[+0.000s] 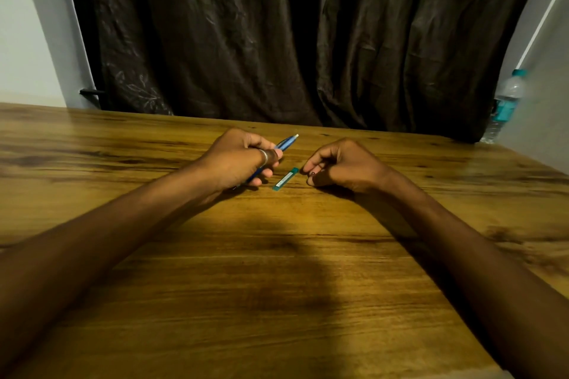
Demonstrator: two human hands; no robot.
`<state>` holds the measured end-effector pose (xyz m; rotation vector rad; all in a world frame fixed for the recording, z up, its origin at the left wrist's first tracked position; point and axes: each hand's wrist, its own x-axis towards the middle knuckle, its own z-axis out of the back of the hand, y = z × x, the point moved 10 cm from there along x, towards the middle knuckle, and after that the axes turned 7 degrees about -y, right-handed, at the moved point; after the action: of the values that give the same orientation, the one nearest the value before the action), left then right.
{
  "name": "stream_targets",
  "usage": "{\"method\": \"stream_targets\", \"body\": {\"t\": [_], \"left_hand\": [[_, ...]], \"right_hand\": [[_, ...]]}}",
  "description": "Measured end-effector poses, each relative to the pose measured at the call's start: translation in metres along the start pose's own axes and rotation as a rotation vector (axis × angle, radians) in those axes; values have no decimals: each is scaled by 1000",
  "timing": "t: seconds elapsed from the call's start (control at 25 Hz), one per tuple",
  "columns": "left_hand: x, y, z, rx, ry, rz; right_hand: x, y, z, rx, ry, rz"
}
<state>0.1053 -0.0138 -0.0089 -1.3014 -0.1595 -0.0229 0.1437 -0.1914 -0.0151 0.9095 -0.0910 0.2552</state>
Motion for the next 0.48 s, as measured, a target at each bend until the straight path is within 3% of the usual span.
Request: {"method": "stream_targets", "body": {"t": [0.12,0.28,0.36,0.48], "left_hand": [[0,0,-1,7,8,3],[1,-1,-5,38,36,-22],[0,-2,-7,30,56,-26],[-2,-4,-12,13,82,-43]], "right_hand": [[-3,1,8,84,-3,-59],[6,14,40,275,-208,27],[8,17,35,441,-181,31],[8,23,23,480,-127,76]]}}
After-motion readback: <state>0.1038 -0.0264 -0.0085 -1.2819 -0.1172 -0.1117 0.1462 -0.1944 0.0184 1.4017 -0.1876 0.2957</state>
